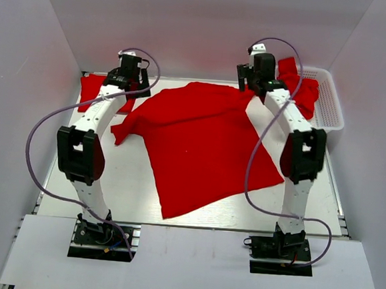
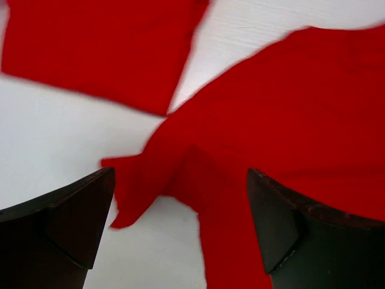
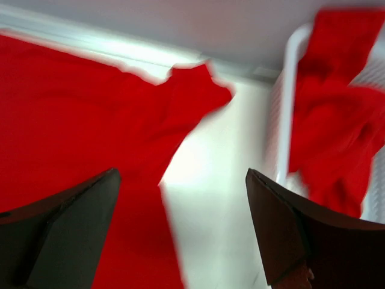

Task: Fold and stack the t-shirts
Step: Flatten out the tshirt

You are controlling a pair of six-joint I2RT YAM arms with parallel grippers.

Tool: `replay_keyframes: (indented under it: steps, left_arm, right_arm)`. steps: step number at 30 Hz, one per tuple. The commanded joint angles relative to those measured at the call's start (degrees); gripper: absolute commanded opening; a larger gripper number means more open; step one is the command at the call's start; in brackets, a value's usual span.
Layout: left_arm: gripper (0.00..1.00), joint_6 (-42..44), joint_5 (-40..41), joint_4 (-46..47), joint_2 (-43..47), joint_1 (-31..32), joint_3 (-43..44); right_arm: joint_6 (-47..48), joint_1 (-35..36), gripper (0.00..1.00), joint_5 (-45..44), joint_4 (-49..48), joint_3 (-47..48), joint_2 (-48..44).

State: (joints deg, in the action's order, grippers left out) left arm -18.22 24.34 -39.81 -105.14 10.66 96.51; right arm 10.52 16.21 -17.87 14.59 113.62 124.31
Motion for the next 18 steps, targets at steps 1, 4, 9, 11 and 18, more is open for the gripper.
replay_keyframes:
  steps: [1, 4, 9, 11, 18]
  left_arm:
    - [1.0, 9.4, -18.3, 10.62, -3.3, 0.42, 2.18]
    - [1.0, 11.44, -21.96, 11.17, -13.13, 1.56, 9.79]
    - [1.0, 12.24, -21.44, 0.97, -32.29, 3.67, 30.47]
    - [1.0, 12.76, -20.73, 1.83, -36.44, 4.28, 33.13]
    - [1.0, 11.37, -18.12, 8.96, -37.15, 4.29, 27.16]
  right_arm:
    - [-12.83, 0.84, 0.9, 9.5, 9.56, -8.98, -11.35]
    - [-17.28, 1.28, 0.9, 20.93, 8.97, -25.31, -21.54]
    - [-21.07, 2.51, 0.9, 28.76, 10.98, -45.46, -29.03]
    - [-22.12, 3.04, 0.9, 27.72, 11.25, -48.22, -31.49]
    - [-25.54, 2.34, 0.9, 28.06, 9.15, -57.72, -29.31]
